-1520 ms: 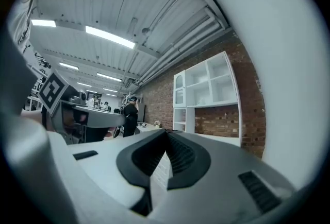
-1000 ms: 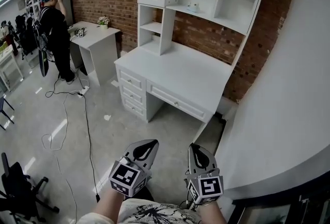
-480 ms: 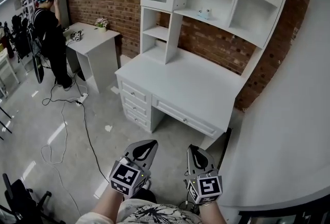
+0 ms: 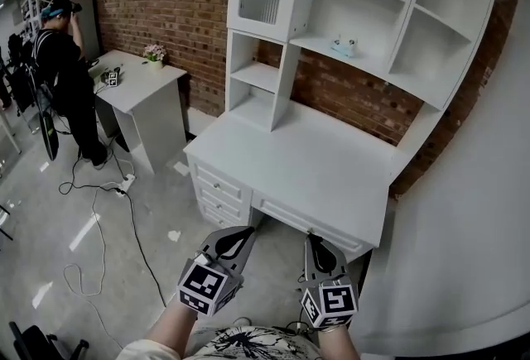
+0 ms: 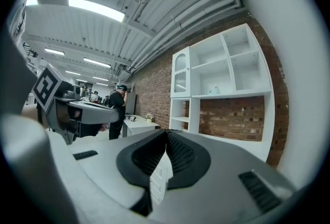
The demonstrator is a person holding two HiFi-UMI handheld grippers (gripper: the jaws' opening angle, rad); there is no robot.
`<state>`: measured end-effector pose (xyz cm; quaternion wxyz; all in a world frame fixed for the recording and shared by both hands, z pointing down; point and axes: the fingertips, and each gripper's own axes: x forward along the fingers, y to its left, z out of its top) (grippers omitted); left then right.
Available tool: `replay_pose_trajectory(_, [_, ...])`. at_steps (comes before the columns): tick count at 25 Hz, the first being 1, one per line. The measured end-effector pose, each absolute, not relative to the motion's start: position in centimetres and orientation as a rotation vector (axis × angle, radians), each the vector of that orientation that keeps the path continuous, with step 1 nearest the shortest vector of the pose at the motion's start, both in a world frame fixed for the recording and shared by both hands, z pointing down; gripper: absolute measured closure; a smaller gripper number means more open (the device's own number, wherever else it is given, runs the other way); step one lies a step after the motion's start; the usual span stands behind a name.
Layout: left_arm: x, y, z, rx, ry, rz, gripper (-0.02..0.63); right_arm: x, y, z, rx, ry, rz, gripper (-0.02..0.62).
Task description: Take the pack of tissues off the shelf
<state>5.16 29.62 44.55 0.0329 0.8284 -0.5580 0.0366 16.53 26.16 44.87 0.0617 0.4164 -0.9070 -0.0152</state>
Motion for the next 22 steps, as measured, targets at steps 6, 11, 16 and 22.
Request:
replay_pose_trajectory(6, [2.5, 25.1, 45.7, 2.550, -1.689, 0.108, 0.592, 13.1, 21.5, 45.7, 1.284, -2.738, 0.002, 0.591])
replay_pose_trajectory(11, [0.9, 20.5, 47.0, 2.536, -1.703, 0.112, 0.592, 11.7, 17.0, 47.0, 1.274, -2.732, 0.021, 0.591])
replay_pose_trajectory(16, [0.2, 14.8, 47.2, 2.538, -1.687, 0.126, 0.592, 10.5, 11.1, 47.3, 1.262, -2.732, -0.007, 0.591])
replay_pose_trajectory(22, [-0.9, 5.5, 46.2, 2.564, -1.687, 0.122, 0.592, 9.3, 2.0, 46.2, 1.271, -2.738, -0.027, 0.592])
